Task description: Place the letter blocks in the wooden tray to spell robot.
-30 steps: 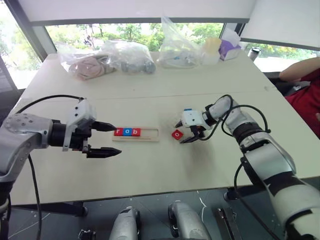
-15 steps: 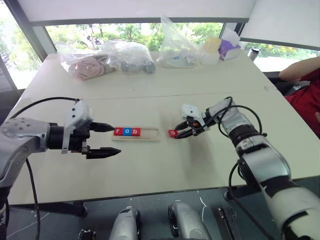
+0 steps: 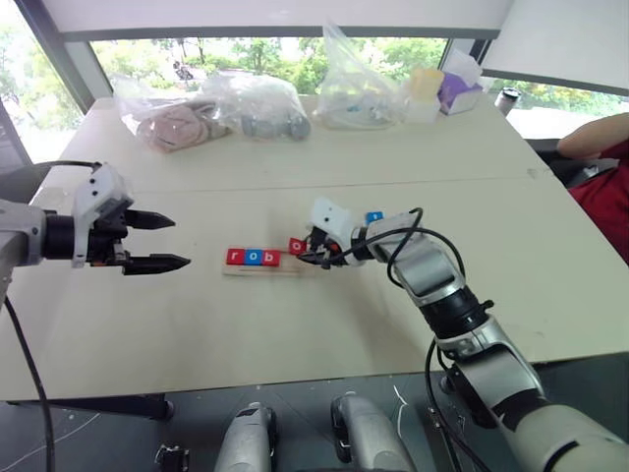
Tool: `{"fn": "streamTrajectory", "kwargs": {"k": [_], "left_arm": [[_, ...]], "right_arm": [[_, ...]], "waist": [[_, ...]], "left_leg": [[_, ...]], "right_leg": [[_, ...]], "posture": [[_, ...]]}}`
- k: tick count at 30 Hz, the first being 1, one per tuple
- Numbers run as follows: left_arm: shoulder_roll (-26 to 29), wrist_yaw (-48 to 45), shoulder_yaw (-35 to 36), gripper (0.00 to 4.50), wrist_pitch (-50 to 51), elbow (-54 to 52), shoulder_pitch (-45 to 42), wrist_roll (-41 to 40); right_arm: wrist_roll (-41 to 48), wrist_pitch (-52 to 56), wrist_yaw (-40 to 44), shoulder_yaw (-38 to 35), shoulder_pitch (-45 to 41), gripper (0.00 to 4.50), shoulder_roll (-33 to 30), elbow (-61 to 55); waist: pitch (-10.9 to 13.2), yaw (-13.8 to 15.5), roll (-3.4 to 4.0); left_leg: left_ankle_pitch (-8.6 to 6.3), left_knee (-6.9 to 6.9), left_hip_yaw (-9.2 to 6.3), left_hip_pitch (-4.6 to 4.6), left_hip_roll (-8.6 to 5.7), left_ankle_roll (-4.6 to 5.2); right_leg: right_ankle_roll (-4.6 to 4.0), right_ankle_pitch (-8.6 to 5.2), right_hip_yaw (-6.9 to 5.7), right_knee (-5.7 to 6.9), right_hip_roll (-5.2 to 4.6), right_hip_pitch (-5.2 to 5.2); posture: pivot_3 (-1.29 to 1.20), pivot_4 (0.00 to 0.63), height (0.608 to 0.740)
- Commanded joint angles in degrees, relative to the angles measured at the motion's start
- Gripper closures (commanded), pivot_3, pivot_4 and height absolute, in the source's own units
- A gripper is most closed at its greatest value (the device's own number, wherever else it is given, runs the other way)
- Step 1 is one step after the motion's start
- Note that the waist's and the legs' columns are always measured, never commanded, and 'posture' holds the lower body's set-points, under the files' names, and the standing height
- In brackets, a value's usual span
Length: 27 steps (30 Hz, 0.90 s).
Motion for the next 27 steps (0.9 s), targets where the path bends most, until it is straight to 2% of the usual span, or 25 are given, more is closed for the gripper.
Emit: {"fn": "streamTrajectory", "kwargs": {"k": [1,9,18,24,25,27], "left_arm": [[-0.4,-0.3,0.7,0.00,0.0,-1.7,-0.8,-0.3],[-1.6,0.4,1.6,0.00,1.8,-5.6,0.8,-1.5],[-2.1,1.8,2.9,0.00,2.9,-7.4,2.9,-2.3],[-2.3,2.3,3.3,0.00,2.9,-7.5,3.6,-2.5],[-2.4,2.4,3.4,0.00,2.8,-7.3,3.7,-2.4],[-2.5,2.5,3.4,0.00,2.6,-7.0,3.8,-2.3]], "right_arm": [[0.1,-0.8,-1.2,1.1,-2.0,3.38,0.1,-0.1],[-0.7,-4.4,0.0,5.4,-4.1,3.38,-0.7,4.5],[-0.4,-6.2,0.3,6.3,-5.9,3.38,0.3,8.2],[0.0,-5.9,0.2,6.0,-6.6,0.41,1.4,8.7],[0.4,-5.5,-0.1,5.4,-6.8,0.05,1.7,8.6],[1.0,-4.9,-0.7,4.2,-7.5,0.05,2.1,8.5]], "waist": [[0.0,0.0,0.00],[0.0,-0.2,-0.01],[0.0,-0.4,-0.01],[0.0,-0.5,-0.01],[0.0,-0.5,-0.01],[0.0,-0.5,-0.01]], "left_leg": [[0.00,0.00,0.00,0.00,0.00,0.00],[0.00,0.00,-0.09,0.02,0.05,0.00],[0.00,-0.01,-0.13,0.02,0.06,0.00],[0.00,-0.01,-0.14,0.02,0.06,0.00],[0.00,-0.01,-0.14,0.02,0.06,0.00],[0.00,-0.01,-0.14,0.02,0.06,0.00]], "right_leg": [[0.00,0.00,0.00,0.00,0.00,0.00],[0.01,0.00,-0.02,0.09,0.15,-0.01],[0.09,0.04,-0.03,0.10,0.15,0.00],[0.09,0.04,-0.03,0.09,0.15,0.00],[0.09,0.04,-0.03,0.10,0.15,0.00],[0.09,0.04,-0.03,0.10,0.15,0.00]], "posture": [[0.00,0.150,0.740],[0.00,0.150,0.740],[0.00,0.150,0.740],[0.00,0.150,0.740],[0.00,0.150,0.740],[0.00,0.150,0.740]]}}
